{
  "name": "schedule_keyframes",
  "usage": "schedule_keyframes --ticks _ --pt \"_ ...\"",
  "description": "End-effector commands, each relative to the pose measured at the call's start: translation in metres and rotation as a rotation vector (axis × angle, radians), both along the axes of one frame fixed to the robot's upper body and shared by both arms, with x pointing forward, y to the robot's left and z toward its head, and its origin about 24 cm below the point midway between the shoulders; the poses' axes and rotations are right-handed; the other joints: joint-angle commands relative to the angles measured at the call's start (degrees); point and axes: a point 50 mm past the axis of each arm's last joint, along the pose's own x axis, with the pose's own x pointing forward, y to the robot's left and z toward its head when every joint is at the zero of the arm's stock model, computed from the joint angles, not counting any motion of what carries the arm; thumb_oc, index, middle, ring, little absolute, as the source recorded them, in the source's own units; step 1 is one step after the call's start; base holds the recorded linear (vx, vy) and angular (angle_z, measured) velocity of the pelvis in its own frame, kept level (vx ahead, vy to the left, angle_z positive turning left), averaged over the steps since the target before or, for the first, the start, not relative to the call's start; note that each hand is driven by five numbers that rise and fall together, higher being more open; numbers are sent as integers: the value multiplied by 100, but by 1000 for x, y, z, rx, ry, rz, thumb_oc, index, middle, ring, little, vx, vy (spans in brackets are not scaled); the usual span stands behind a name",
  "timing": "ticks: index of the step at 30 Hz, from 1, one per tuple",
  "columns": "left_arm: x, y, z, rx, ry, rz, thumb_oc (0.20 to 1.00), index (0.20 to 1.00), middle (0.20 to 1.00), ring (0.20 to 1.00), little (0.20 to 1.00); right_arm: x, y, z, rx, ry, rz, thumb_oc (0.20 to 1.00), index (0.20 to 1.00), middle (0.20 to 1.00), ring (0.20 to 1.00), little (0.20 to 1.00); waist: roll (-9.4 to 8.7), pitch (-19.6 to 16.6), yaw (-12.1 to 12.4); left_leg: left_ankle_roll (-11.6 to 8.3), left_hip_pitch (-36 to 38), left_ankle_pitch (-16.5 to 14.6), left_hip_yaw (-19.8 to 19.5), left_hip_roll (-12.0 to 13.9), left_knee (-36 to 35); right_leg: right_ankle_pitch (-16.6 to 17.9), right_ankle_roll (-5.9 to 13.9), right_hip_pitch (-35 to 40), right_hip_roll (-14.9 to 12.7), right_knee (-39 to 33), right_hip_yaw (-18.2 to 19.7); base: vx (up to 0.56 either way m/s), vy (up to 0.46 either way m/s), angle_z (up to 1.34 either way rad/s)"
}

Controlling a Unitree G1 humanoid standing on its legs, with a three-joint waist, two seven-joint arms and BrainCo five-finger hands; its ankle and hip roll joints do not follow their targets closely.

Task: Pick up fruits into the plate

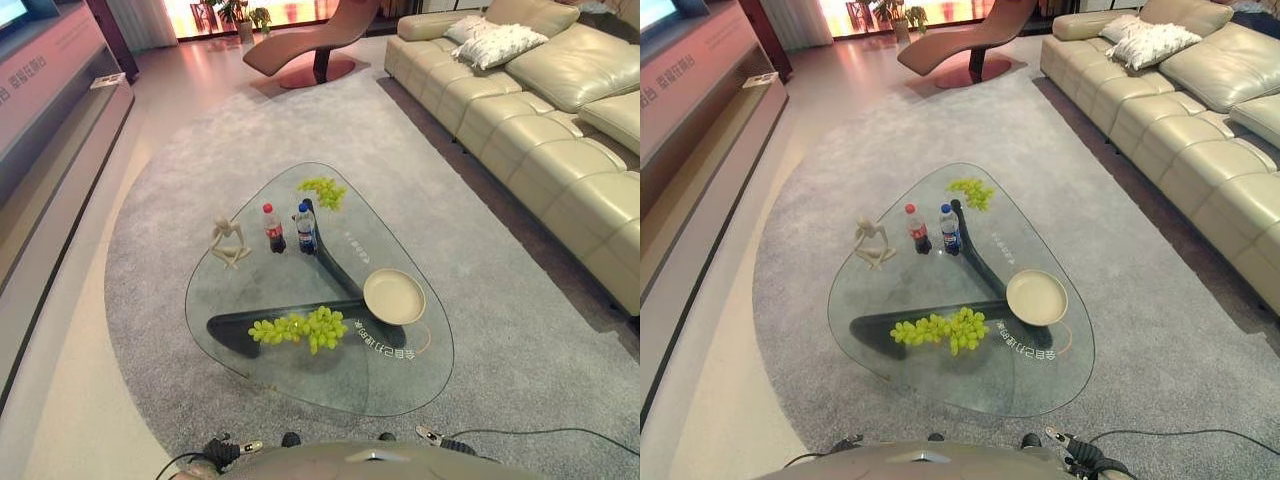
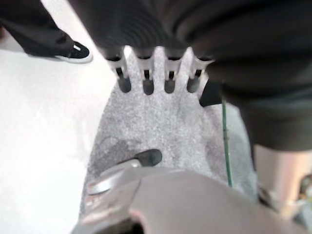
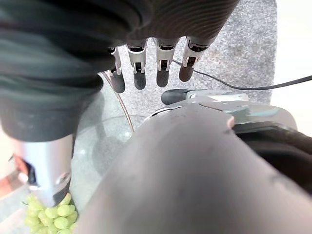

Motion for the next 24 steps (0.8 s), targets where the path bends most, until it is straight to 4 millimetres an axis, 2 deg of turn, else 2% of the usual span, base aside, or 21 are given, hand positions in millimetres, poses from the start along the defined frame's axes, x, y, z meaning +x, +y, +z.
schedule_keyframes --ticks 1,4,6,9,10,14,15,16,18,19,24 --pt "53 -9 13 36 -173 -93 1000 1000 1000 1000 1000 48 16 7 31 -113 26 1000 1000 1000 1000 1000 -73 651 38 318 260 -728 35 -458 134 -347 -9 -62 109 485 161 -58 -11 -4" --pt "77 -12 22 49 -272 -108 1000 1000 1000 1000 1000 60 14 11 28 -148 29 1000 1000 1000 1000 1000 -33 808 -5 302 136 -676 20 -445 142 -327 -38 -215 131 526 190 -53 1 -1" --pt "114 -15 43 97 -430 -163 1000 1000 1000 1000 1000 75 9 17 20 -195 42 1000 1000 1000 1000 1000 35 1016 -75 275 0 -618 13 -436 158 -298 -73 -384 146 563 227 -69 20 1" --pt "143 -14 63 158 -553 -195 1000 1000 1000 1000 1000 86 5 23 11 -228 56 1000 1000 1000 1000 1000 83 1168 -121 248 -116 -577 22 -420 183 -281 -98 -502 153 583 271 -50 21 -3" --pt "163 -13 80 221 -645 -234 1000 1000 1000 1000 1000 94 2 27 5 -254 64 1000 1000 1000 1000 1000 110 1285 -161 235 -221 -547 35 -411 210 -273 -115 -604 168 607 307 -56 16 -3" --pt "190 -10 106 332 -777 -289 1000 1000 1000 1000 1000 109 0 34 5 -301 70 1000 1000 1000 1000 1000 125 1475 -221 214 -390 -488 54 -392 247 -248 -135 -800 215 675 378 -63 -12 -10" --pt "207 -3 126 411 -853 -321 1000 1000 1000 1000 1000 118 -1 39 6 -331 77 1000 1000 1000 1000 1000 125 1601 -262 200 -507 -456 67 -382 278 -240 -149 -930 238 725 420 -95 -24 -14" --pt "212 0 132 432 -873 -324 1000 1000 1000 1000 1000 120 -1 41 6 -341 78 1000 1000 1000 1000 1000 127 1642 -273 192 -545 -444 74 -377 285 -237 -153 -969 246 737 429 -109 -33 -19" --pt "232 12 163 559 -975 -366 1000 1000 1000 1000 1000 133 -1 49 12 -389 76 1000 1000 1000 1000 1000 132 1831 -314 157 -732 -400 99 -359 337 -234 -172 -1172 277 825 467 -108 -50 -17" --pt "245 20 186 644 -1030 -390 1000 1000 1000 1000 1000 140 -1 53 20 -422 70 1000 1000 1000 1000 1000 136 1970 -338 141 -868 -366 97 -340 370 -232 -190 -1337 307 911 489 -113 -79 -10" --pt "272 31 238 883 -1109 -475 1000 1000 1000 1000 1000 158 7 65 55 -497 62 1000 1000 1000 1000 1000 98 2317 -411 131 -1334 -313 80 -326 603 -242 -217 -1900 376 1281 525 -81 -96 -10"
